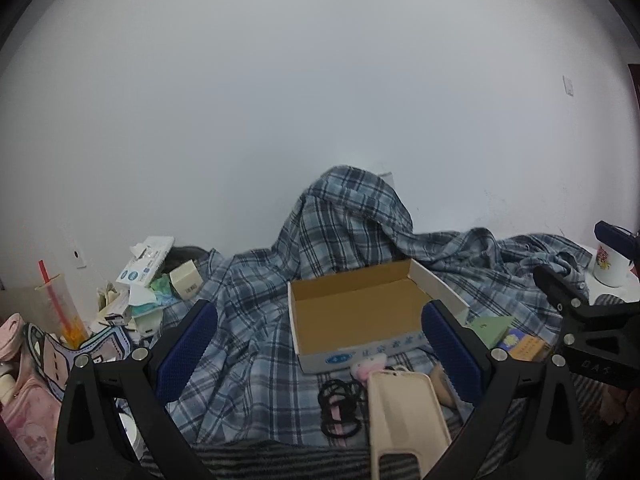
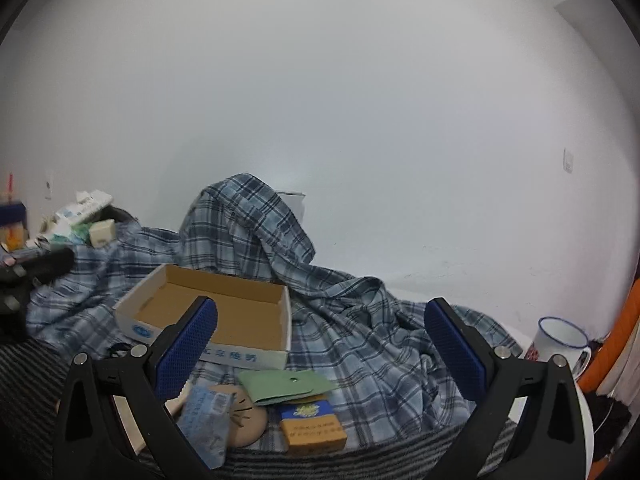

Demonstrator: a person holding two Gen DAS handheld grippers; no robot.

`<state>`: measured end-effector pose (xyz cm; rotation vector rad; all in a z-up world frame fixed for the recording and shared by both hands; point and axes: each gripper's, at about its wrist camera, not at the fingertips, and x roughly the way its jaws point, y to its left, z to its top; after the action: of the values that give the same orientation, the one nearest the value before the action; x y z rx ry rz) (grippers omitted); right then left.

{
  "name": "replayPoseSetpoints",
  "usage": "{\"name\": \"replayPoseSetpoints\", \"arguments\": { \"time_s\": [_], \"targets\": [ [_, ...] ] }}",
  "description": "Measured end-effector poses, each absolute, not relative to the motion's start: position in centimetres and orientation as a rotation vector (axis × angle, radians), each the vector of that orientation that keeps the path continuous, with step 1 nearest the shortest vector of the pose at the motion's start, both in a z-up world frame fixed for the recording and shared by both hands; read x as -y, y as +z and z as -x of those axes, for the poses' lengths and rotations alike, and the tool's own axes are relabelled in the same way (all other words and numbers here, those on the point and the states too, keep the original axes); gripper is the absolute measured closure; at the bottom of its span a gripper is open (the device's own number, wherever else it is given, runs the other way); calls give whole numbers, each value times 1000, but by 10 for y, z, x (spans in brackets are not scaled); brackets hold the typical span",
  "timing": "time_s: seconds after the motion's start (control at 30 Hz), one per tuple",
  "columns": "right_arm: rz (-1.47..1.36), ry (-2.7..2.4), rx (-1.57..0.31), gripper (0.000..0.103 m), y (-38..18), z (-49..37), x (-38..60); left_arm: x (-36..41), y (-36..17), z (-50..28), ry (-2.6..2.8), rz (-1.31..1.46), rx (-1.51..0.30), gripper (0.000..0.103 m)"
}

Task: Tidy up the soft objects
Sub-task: 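Lower the left tool onto the beige phone case and close it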

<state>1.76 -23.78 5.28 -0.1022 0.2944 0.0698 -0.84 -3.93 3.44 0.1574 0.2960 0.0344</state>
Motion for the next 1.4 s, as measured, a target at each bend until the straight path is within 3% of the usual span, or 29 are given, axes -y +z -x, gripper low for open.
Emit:
{"name": "replayPoseSetpoints", "arguments": {
  "time_s": [0.2,0.8,0.87,1.0,1.4],
  "targets": [
    [93,5,-331,0,65,-9,250,56,26,1,26,-190,-464,0],
    [14,-23,-462,0,27,-22,277,103,-77,-62,7,-386,-898,3],
    [12,-28,-469,0,24,-23,276,103,-80,-63,-6,-380,-918,5],
    [14,-24,-485,0,20,-26,273,103,-87,-63,-36,-369,-955,26],
    [26,-11,-464,0,29,-19,265,63,-40,-37,-140,-109,-746,28]
  ]
}}
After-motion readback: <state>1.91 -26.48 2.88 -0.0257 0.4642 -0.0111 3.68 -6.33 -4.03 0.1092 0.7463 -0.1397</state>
